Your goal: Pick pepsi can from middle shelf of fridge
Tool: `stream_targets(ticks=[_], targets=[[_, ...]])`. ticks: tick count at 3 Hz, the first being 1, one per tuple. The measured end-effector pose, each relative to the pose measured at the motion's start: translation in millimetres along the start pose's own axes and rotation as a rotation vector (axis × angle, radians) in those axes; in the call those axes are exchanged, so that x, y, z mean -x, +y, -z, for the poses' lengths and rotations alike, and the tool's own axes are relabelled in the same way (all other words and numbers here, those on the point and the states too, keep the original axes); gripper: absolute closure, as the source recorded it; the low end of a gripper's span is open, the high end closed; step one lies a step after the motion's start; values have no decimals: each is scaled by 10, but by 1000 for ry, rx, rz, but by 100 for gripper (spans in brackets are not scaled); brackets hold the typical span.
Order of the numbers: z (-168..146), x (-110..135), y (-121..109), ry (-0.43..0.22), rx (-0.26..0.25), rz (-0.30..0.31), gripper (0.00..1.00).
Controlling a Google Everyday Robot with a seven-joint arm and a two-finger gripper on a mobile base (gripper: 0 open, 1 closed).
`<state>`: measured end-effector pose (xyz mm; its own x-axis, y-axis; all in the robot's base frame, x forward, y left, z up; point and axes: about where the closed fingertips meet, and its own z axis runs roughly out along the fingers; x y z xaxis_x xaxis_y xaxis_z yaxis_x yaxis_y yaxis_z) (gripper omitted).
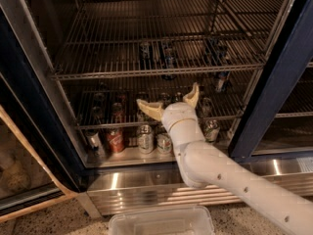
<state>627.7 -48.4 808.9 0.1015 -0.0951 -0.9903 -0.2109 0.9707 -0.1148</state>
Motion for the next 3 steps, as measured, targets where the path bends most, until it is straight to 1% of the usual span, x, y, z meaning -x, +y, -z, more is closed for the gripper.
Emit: stream_targets(ticks=[1,2,3], targets=[[-208,-26,-3,13,25,50,0],[-487,-146,17,38,68,98,0],[-489,-145,17,38,68,98,0]])
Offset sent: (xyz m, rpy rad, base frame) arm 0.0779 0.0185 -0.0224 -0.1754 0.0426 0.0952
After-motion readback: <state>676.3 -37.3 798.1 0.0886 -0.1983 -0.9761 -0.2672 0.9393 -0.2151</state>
